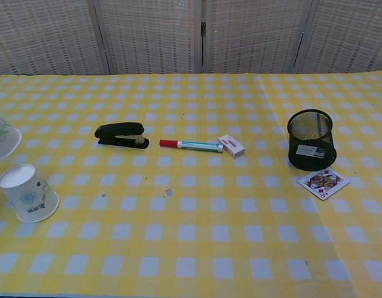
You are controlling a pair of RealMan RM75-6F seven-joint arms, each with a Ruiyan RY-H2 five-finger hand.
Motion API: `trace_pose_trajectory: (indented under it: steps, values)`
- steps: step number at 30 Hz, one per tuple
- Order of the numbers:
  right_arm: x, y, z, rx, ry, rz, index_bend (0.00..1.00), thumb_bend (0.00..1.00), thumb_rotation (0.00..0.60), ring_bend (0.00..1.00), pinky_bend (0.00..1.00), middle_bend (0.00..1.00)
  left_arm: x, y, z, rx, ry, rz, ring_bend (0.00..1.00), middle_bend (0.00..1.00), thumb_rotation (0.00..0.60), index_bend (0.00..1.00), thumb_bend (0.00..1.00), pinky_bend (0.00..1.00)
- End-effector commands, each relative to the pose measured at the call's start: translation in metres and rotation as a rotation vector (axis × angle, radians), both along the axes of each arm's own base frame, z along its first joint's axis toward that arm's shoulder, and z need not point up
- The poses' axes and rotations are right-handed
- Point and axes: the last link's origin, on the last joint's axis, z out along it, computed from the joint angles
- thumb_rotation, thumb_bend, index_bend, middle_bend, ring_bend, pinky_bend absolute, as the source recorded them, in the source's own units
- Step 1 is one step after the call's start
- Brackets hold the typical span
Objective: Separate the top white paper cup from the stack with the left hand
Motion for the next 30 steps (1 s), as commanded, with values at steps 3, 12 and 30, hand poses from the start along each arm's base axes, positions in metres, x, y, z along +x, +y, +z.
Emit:
trace_pose_trajectory:
  steps: [3,12,30]
  values:
    - [0.000,0.000,-0.001,0.004,0.000,0.000,0.00,0.31,0.600,0.14,0.04,0.05,-0.017,-0.003,-0.006,-0.013,0.067,0.059,0.16,0.18,0.600,0.41,0.50,0.01]
    - [0.002,0.001,-0.002,0.004,0.001,0.001,0.00,0.31,0.600,0.14,0.04,0.05,-0.033,-0.010,-0.028,-0.057,0.116,0.095,0.16,0.18,0.600,0.41,0.50,0.01]
    - [0.003,0.000,-0.003,0.006,0.002,-0.002,0.00,0.31,0.600,0.14,0.04,0.05,-0.041,-0.015,-0.051,-0.088,0.151,0.123,0.15,0.18,0.600,0.37,0.50,0.00]
